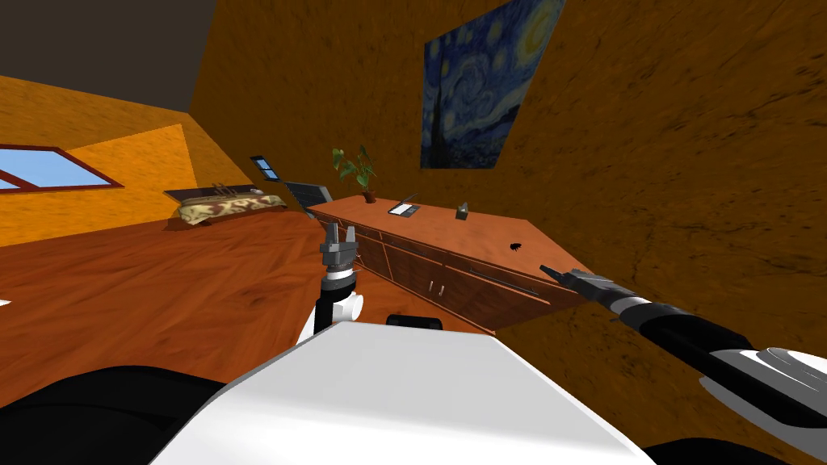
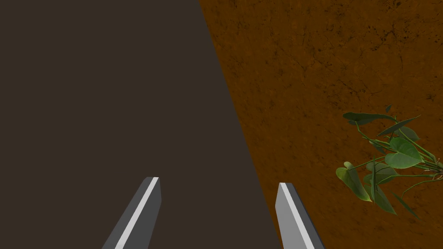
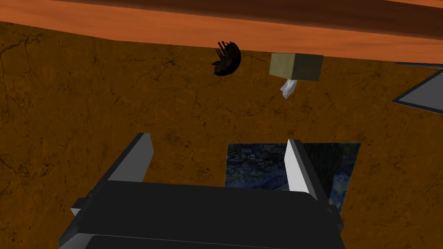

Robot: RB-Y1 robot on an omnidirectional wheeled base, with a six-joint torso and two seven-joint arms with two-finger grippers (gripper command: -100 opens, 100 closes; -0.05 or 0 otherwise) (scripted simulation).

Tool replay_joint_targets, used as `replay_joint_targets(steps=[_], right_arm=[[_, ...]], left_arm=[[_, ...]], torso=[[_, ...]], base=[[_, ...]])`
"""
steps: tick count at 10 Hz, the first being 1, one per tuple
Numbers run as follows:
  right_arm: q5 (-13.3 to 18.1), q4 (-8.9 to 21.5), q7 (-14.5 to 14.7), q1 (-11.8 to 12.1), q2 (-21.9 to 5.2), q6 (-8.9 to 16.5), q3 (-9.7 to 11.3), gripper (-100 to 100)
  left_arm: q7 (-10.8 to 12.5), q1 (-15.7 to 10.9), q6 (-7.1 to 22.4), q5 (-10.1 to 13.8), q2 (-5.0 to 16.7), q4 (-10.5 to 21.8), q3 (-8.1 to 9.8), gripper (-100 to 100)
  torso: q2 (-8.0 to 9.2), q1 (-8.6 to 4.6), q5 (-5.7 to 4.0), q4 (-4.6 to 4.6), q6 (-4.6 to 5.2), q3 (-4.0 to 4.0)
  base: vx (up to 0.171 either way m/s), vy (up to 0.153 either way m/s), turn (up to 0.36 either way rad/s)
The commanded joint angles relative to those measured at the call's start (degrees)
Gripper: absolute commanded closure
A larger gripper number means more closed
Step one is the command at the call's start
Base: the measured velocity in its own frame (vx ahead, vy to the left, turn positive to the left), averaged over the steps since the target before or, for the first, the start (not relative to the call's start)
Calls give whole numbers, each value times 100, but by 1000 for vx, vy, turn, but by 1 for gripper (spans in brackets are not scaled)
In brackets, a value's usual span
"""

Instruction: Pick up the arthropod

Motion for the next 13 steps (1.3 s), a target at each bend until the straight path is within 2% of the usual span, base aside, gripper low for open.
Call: replay_joint_targets(steps=[1,2,3,4,5,6,7,8,9,10,13], right_arm=[[7,180,2,198,-286,73,-111,-100],[7,180,2,198,-450,73,-111,-100],[5,353,7,349,-635,131,-181,-100],[5,353,7,349,-801,131,-181,-100],[-5,521,12,497,-966,187,-239,-100],[-5,521,12,497,-1131,187,-239,-100],[-22,684,18,641,-1328,241,-285,-100],[-22,684,18,641,-1492,241,-285,-100],[-46,840,23,782,-1681,294,-321,-100],[-46,840,23,782,-1828,294,-321,-100],[-110,1131,36,1050,-2327,393,-359,-100]], left_arm=[[0,0,0,0,0,0,0,0],[0,0,0,0,0,0,0,0],[0,0,0,0,0,0,0,0],[0,0,0,0,0,0,0,0],[0,0,0,0,0,0,0,0],[0,0,0,0,0,0,0,0],[0,0,0,0,0,0,0,0],[0,0,0,0,0,0,0,0],[0,0,0,0,0,0,0,0],[0,0,0,0,0,0,0,0],[0,0,0,0,0,0,0,0]], torso=[[0,0,0,0,0,0],[0,2,0,0,0,0],[-1,1,0,0,0,0],[-4,1,0,-1,-1,-2],[-5,0,0,-1,0,-3],[-6,1,0,-1,0,-3],[-6,-1,-1,-2,-1,-4],[-6,1,0,-2,0,-4],[-6,-1,-1,-2,0,-4],[-8,-1,-1,-2,0,-5],[-8,-1,-1,-2,0,-5]], base=[[13,28,33],[15,22,16],[25,24,34],[24,19,14],[29,22,30],[24,16,8],[27,22,25],[24,15,10],[33,16,26],[26,12,10],[34,16,13]])
